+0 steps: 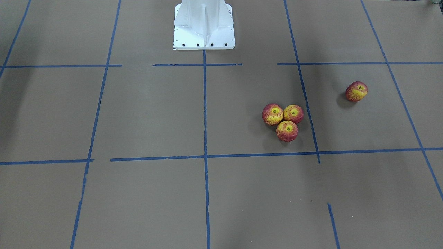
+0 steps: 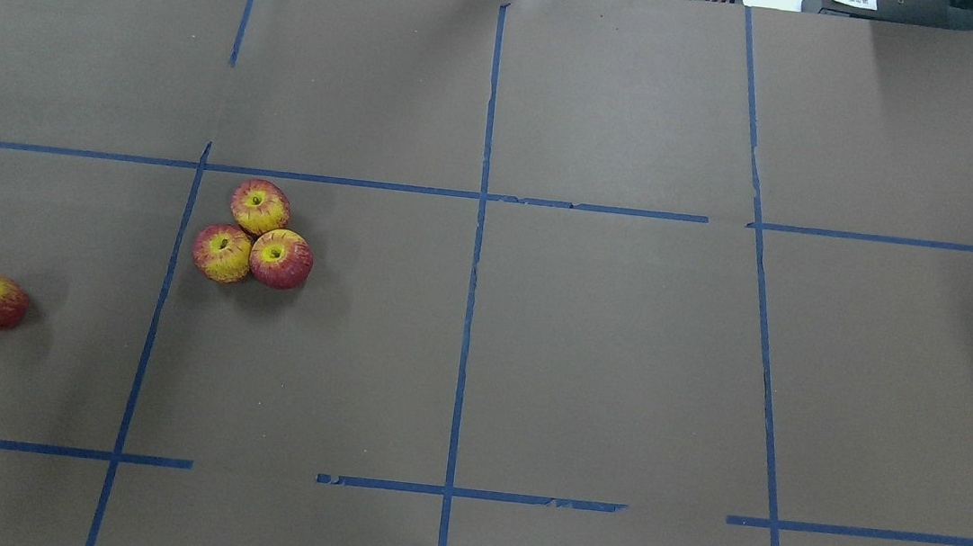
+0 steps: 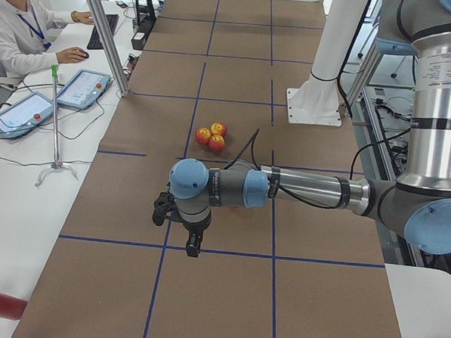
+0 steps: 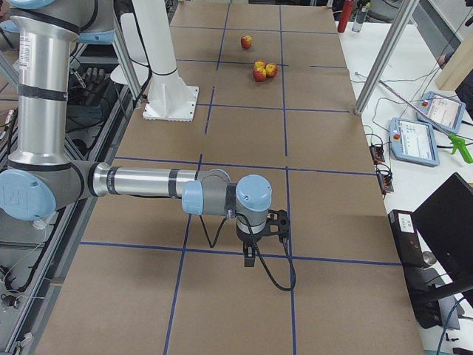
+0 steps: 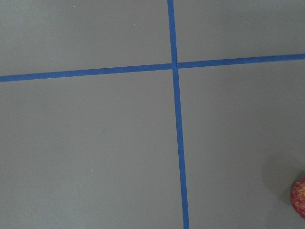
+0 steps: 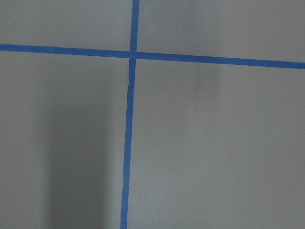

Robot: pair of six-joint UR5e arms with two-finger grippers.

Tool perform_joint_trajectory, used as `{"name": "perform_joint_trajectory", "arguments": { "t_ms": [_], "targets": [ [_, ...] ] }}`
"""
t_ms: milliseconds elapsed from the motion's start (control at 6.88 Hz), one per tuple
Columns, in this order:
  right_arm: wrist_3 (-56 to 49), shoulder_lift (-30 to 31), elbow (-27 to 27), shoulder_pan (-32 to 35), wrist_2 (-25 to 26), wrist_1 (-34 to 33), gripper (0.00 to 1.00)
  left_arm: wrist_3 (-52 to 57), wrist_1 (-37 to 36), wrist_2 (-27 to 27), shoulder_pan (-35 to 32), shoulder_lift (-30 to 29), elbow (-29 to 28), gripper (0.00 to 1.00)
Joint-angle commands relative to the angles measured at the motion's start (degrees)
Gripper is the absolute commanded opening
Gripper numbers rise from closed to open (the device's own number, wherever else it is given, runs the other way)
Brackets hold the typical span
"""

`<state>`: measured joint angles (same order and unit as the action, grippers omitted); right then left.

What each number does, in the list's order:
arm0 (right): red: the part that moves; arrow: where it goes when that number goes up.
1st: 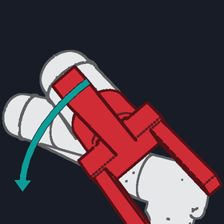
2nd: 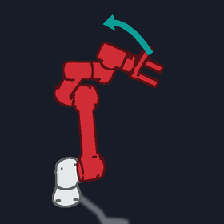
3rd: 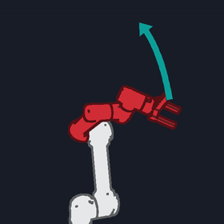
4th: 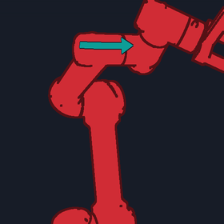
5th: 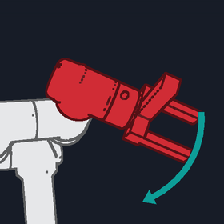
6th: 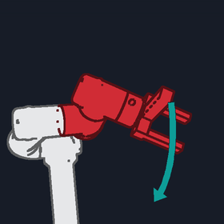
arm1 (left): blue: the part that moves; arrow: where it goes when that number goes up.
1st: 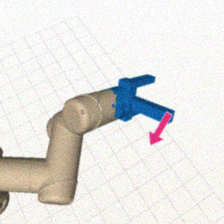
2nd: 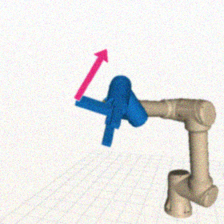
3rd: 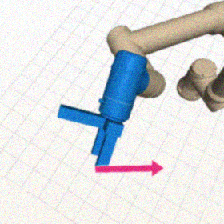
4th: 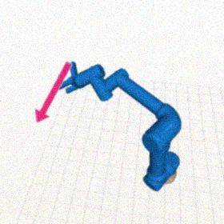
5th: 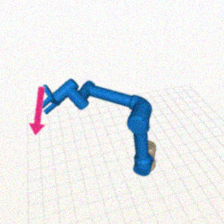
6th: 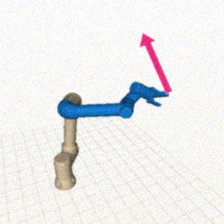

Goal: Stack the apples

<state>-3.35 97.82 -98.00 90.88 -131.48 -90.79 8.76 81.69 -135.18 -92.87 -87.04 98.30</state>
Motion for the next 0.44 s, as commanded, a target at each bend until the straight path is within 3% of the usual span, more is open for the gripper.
{"name": "perform_joint_trajectory", "arguments": {
  "t_ms": [0,291],
  "targets": [
    [-0.1,0.0,0.0,0.0,0.0,0.0,1.00,-0.1,-0.7,-0.1,0.0,-1.1,0.1,1.00],
    [-0.1,0.0,0.0,0.0,0.0,0.0,1.00,-0.5,-1.4,1.1,0.2,-1.0,1.2,1.00]
  ]
}}
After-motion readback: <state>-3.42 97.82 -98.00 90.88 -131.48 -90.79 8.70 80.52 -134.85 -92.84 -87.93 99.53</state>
